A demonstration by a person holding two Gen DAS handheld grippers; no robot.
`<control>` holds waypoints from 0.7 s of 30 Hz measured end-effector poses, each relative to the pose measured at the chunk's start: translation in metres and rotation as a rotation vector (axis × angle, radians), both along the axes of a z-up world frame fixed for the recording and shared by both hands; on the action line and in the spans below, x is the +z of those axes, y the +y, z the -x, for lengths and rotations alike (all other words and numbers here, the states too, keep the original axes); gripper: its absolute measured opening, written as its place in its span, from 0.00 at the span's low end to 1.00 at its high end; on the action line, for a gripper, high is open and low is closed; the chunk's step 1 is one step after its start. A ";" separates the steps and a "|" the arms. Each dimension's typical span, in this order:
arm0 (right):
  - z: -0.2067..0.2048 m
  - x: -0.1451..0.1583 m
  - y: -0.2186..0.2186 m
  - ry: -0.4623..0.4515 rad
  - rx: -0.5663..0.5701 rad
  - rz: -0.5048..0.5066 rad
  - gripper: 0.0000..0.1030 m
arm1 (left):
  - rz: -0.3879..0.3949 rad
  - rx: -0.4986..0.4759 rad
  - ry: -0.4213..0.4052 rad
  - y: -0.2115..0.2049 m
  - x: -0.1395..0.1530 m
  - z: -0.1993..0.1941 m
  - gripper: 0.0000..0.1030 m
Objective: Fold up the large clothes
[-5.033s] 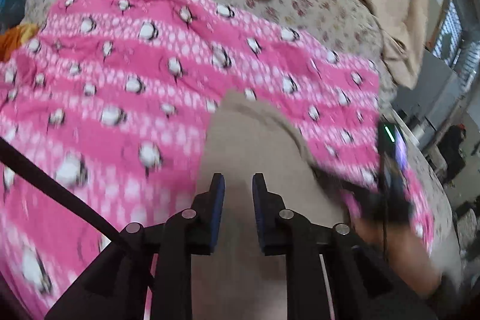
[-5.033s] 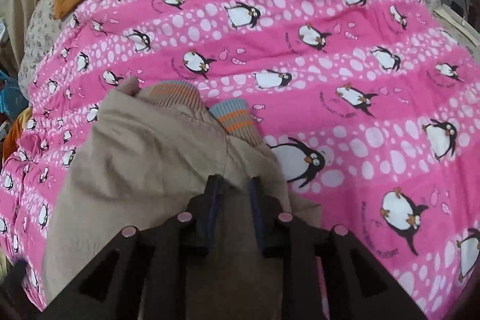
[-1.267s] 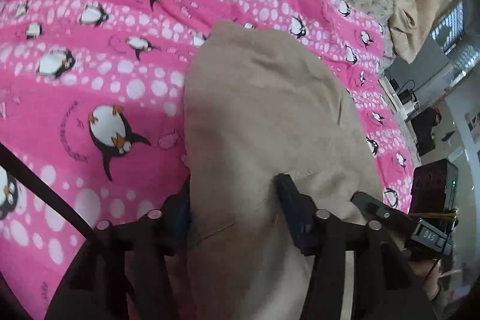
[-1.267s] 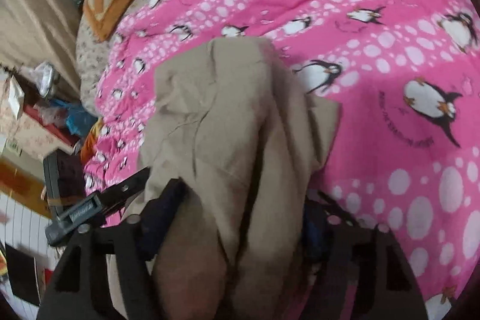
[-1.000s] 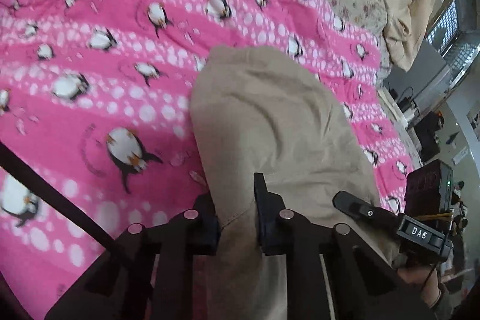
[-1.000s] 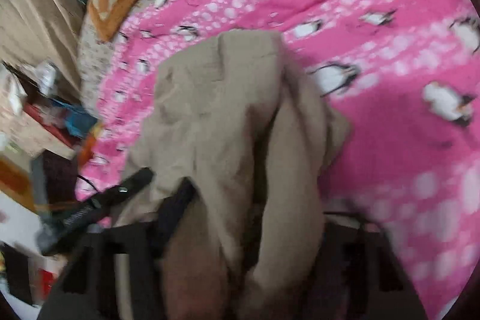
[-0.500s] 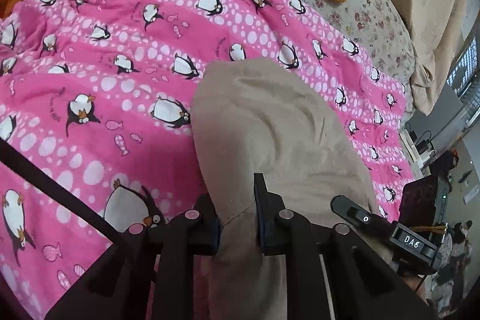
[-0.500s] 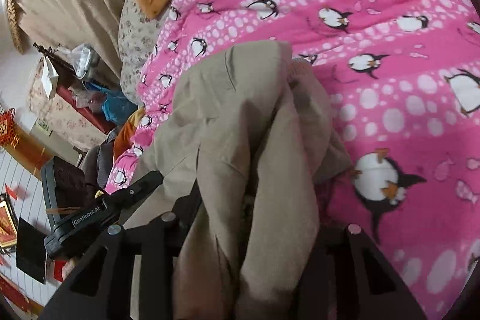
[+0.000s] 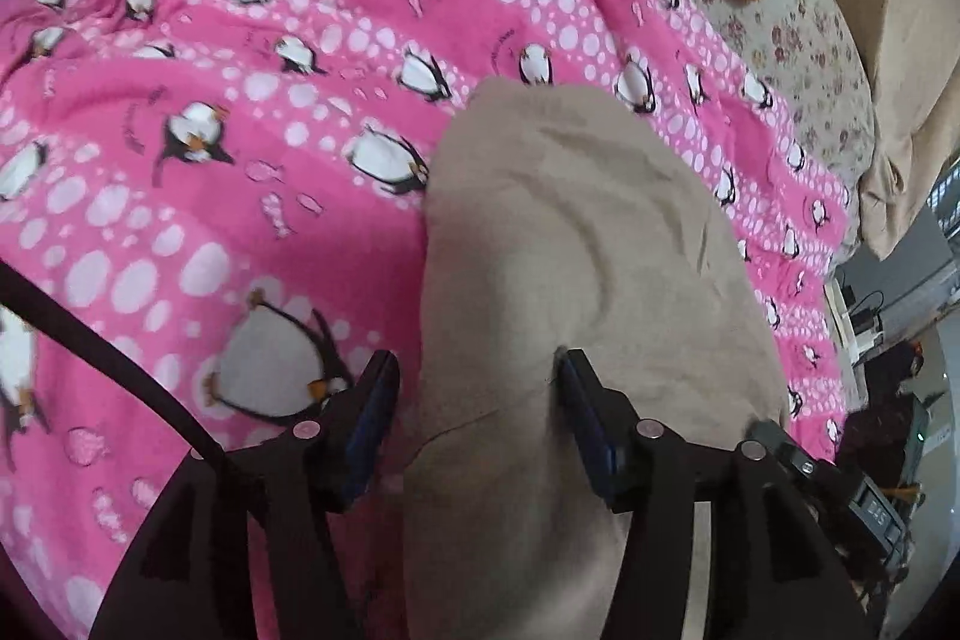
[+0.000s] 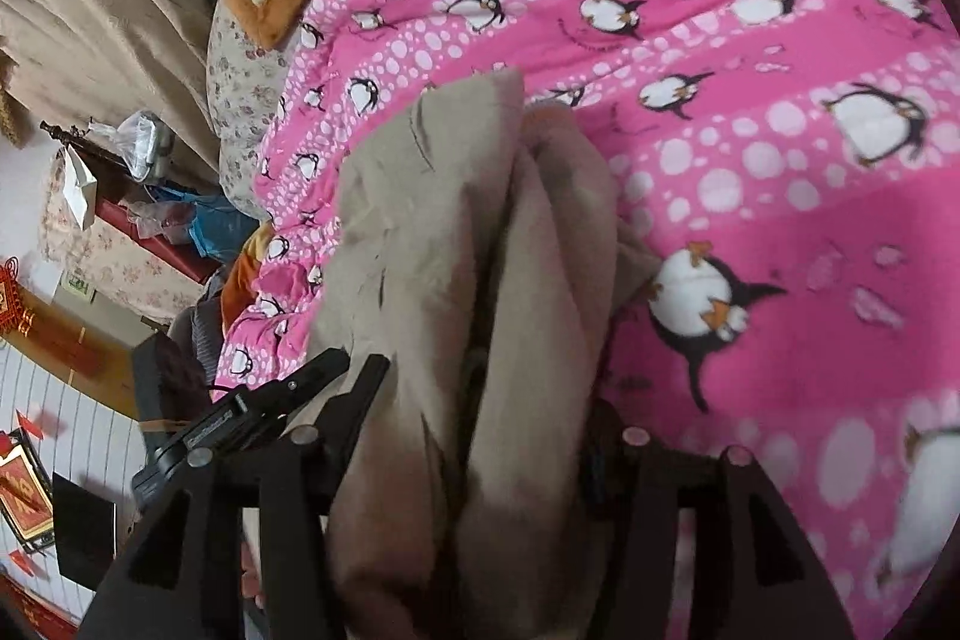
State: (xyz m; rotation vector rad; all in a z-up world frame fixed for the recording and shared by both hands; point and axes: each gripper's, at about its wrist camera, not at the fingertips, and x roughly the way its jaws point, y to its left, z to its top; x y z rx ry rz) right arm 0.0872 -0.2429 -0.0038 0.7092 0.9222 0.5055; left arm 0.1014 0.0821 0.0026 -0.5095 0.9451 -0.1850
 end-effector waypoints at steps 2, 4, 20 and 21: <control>0.014 0.018 -0.007 -0.053 -0.034 0.056 0.55 | -0.036 0.035 -0.050 0.005 0.014 0.010 0.35; 0.032 0.047 -0.007 -0.161 -0.062 0.181 0.55 | -0.070 0.063 -0.136 0.010 0.032 0.026 0.33; 0.046 0.024 0.026 -0.052 0.267 0.558 0.28 | -0.248 -0.288 -0.067 -0.053 0.011 0.055 0.00; 0.047 0.023 0.020 -0.053 0.259 0.529 0.29 | -0.217 -0.277 -0.064 -0.049 0.012 0.054 0.00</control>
